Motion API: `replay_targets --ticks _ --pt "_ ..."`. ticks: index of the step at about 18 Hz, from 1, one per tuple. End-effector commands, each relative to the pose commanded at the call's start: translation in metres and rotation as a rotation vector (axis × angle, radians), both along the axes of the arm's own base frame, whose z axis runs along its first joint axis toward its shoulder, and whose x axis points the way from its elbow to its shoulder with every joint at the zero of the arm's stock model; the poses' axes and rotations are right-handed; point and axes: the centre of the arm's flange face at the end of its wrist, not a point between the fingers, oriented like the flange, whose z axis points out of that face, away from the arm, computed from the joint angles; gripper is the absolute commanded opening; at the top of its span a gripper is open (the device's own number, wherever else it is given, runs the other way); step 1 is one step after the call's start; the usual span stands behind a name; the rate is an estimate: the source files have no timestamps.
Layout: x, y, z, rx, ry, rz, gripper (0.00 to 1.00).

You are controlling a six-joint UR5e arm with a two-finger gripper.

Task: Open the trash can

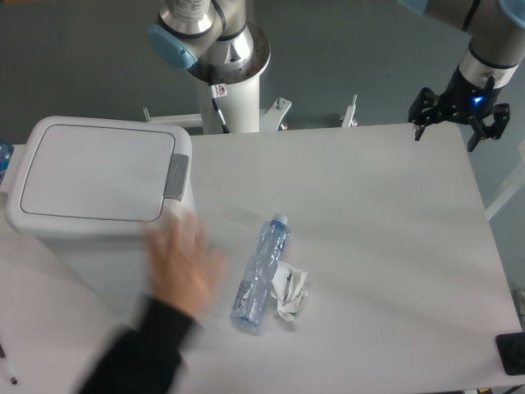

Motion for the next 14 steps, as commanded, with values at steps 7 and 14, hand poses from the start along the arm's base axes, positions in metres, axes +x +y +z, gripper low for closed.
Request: replay_targets --ticks 7,14 --pt "-0.0024 0.0069 -0.0012 0.003 0.016 -0.009 1.00" --pt "-0.0017 0.0091 -0.0003 0.044 0.015 0.005 1.00"
